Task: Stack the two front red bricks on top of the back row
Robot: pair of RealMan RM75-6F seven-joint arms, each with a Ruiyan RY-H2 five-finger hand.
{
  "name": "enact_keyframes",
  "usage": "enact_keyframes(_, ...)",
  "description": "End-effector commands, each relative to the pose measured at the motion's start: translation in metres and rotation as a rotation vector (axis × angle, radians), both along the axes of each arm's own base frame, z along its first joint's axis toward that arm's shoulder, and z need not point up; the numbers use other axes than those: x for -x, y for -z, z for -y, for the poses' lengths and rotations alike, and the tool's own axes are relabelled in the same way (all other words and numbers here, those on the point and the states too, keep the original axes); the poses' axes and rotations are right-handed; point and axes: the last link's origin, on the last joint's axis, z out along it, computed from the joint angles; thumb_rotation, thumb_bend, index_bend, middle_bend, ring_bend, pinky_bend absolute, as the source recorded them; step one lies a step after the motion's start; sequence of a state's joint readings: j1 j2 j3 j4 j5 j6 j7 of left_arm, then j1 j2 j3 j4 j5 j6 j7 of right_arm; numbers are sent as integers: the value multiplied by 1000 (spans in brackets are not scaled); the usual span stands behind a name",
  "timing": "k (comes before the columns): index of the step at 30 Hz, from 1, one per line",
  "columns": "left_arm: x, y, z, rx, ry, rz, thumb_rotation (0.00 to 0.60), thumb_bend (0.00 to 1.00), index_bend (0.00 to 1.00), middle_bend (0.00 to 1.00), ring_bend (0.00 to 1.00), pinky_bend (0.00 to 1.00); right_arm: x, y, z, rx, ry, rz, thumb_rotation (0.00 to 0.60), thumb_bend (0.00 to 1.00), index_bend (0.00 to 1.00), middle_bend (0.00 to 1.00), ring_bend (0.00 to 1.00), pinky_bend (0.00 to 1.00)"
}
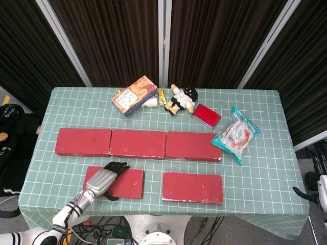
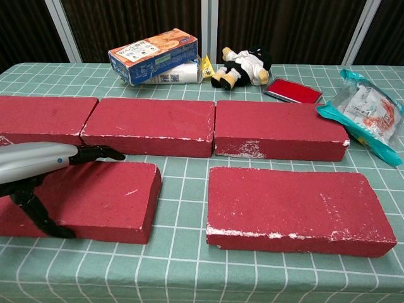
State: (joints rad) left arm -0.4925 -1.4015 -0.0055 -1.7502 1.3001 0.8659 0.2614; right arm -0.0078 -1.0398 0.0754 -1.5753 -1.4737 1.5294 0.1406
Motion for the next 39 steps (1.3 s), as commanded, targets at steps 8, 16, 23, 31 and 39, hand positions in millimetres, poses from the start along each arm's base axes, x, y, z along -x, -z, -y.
enact_keyframes(8,-2,-4,0,-18,17,2,600,0,30,153,0,0,0,0,0,3,2,2,600,0,0,0,0,0)
enact_keyframes(16,-14,-16,2,-47,54,19,600,46,30,186,0,0,0,-3,0,15,-1,0,600,0,0,0,0,0)
enact_keyframes(23,-39,-56,-13,-124,133,26,600,46,30,195,0,0,2,-4,1,21,3,6,600,3,0,0,0,0)
enact_keyframes(31,-60,-80,-72,-194,175,87,600,47,43,212,0,0,0,-7,1,33,-18,14,600,7,0,0,0,0)
enact_keyframes(39,-50,-77,-123,-187,133,77,600,48,48,224,0,0,-7,-9,1,43,-43,-3,600,16,0,0,0,0)
